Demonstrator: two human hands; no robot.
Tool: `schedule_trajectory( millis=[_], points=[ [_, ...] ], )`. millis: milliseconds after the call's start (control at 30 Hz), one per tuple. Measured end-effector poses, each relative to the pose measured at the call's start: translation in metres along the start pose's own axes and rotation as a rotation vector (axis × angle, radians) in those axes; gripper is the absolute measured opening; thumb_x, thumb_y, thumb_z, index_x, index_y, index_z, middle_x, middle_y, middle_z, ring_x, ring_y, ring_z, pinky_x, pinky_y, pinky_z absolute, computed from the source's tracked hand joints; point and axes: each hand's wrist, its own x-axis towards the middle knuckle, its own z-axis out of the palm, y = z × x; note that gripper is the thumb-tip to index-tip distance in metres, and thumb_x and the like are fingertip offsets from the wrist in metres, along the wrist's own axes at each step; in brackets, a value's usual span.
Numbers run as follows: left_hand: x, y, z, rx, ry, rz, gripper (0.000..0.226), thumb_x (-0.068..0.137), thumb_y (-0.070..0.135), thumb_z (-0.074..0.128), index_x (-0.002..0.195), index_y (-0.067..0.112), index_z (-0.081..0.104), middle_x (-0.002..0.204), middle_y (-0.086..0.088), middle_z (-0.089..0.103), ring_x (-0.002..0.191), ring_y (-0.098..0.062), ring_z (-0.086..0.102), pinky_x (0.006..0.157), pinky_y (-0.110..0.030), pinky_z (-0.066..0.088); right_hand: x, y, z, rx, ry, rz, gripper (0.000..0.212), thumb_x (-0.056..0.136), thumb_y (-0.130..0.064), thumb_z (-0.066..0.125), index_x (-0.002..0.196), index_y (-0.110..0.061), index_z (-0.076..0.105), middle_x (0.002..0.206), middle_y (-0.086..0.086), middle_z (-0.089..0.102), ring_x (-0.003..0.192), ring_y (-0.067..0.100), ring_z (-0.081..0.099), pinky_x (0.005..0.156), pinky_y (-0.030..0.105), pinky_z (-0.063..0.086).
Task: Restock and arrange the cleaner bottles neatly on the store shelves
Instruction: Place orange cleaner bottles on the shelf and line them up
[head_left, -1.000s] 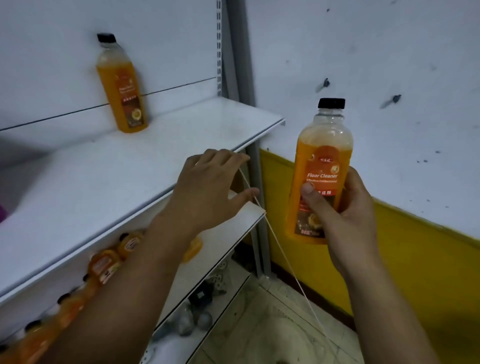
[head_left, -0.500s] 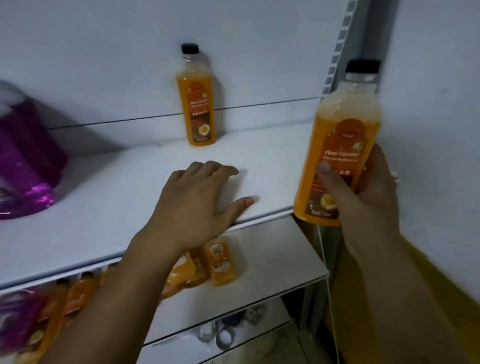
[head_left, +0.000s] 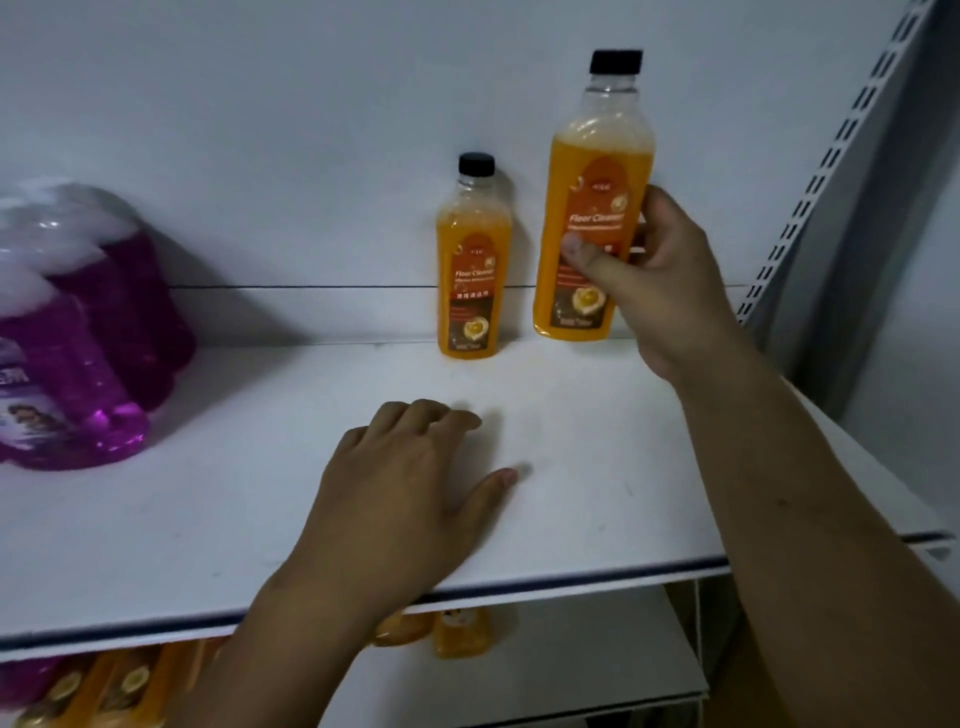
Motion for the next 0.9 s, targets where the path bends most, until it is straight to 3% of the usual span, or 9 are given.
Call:
schedule_trajectory(
  millis=[133, 433, 900],
  points=[
    [0.003, -0.001, 0.002, -0.01, -0.003, -0.034, 0.067, 0.094, 0.081, 0.031, 0.147, 0.043, 0.046, 0.15, 0.022, 0.047, 0.138, -0.005, 0.041, 0.114, -0.032, 0.04, 0.024, 0.017, 0.014, 0.007, -0.018, 0.001, 0.057, 0.084, -0.034, 0.087, 0.133, -0.022, 0.061, 0.121, -0.008, 0.073, 0.11, 0.01, 0.071, 0.097, 0.045, 0.06],
    [0.0, -0.004, 0.005, -0.041, -0.019, -0.039, 0.068, 0.093, 0.081, 0.027, 0.145, 0.044, 0.05, 0.15, 0.023, 0.047, 0.138, -0.002, 0.039, 0.113, -0.03, 0.038, 0.018, 0.055, 0.027, -0.054, -0.072, 0.01, 0.076, 0.085, -0.033, 0.085, 0.151, -0.03, 0.047, 0.143, -0.008, 0.062, 0.132, 0.017, 0.06, 0.107, 0.054, 0.054],
    [-0.001, -0.003, 0.004, -0.051, -0.027, -0.051, 0.07, 0.09, 0.081, 0.024, 0.144, 0.044, 0.05, 0.15, 0.023, 0.046, 0.137, -0.002, 0.04, 0.114, -0.031, 0.039, 0.014, 0.061, 0.04, -0.157, 0.038, 0.06, 0.077, 0.083, -0.048, 0.084, 0.146, -0.03, 0.044, 0.146, -0.005, 0.059, 0.131, 0.021, 0.061, 0.105, 0.055, 0.054]
  ],
)
